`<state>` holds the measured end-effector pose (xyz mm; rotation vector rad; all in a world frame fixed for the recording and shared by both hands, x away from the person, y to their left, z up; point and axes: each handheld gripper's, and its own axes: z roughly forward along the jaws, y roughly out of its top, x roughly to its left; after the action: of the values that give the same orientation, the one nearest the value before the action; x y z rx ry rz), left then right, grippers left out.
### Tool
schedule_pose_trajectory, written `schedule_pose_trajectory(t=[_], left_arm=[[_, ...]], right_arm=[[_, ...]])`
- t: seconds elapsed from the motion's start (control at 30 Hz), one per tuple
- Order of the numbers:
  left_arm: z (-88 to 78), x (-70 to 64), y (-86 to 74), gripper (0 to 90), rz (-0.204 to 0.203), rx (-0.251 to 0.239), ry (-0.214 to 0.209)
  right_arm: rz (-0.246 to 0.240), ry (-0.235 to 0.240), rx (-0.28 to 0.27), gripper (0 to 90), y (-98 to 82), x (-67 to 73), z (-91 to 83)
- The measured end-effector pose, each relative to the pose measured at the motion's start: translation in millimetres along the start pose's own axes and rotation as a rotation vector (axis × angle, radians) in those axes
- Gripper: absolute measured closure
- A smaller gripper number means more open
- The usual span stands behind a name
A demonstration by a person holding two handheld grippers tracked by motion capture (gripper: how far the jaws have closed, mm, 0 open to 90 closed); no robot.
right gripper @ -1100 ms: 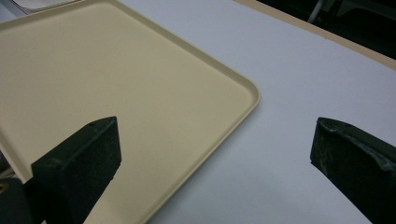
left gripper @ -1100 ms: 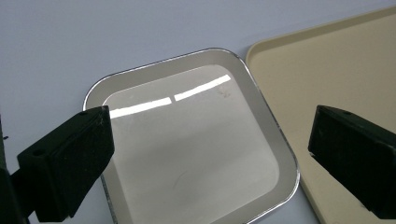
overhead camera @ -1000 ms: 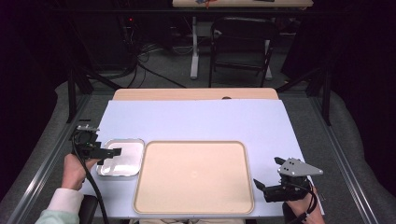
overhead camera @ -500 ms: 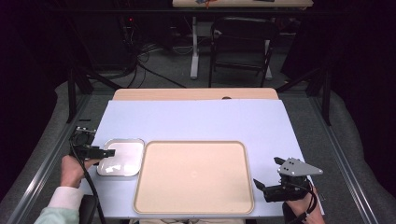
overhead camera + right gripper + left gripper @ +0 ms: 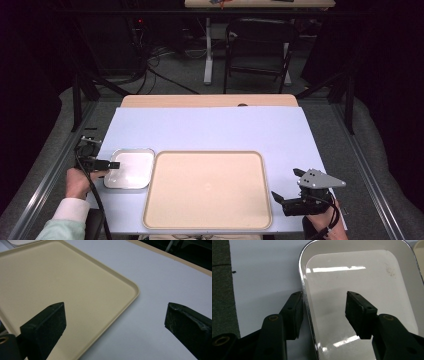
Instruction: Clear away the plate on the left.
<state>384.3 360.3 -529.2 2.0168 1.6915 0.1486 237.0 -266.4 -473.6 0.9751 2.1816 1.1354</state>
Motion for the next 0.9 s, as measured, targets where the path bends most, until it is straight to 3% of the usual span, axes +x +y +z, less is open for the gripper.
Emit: schedule_pose_trajectory(t=[0.2,0.63,0.9], left_arm=[[4.0,2.1,-2.1,58.1,-0.013,0.023,0.006],[4.7,5.5,-5.6,71.8,-0.036,0.005,0.028],[3.2,12.5,-9.3,79.6,-0.08,-0.012,-0.013]], right_arm=[[0.004,-0.003,-0.001,4.1,-0.1,-0.3,-0.2],[0.011,-0.008,-0.003,4.9,-0.4,-0.9,-0.4],[0.018,-0.013,0.003,7.3,-0.2,-1.2,0.4]])
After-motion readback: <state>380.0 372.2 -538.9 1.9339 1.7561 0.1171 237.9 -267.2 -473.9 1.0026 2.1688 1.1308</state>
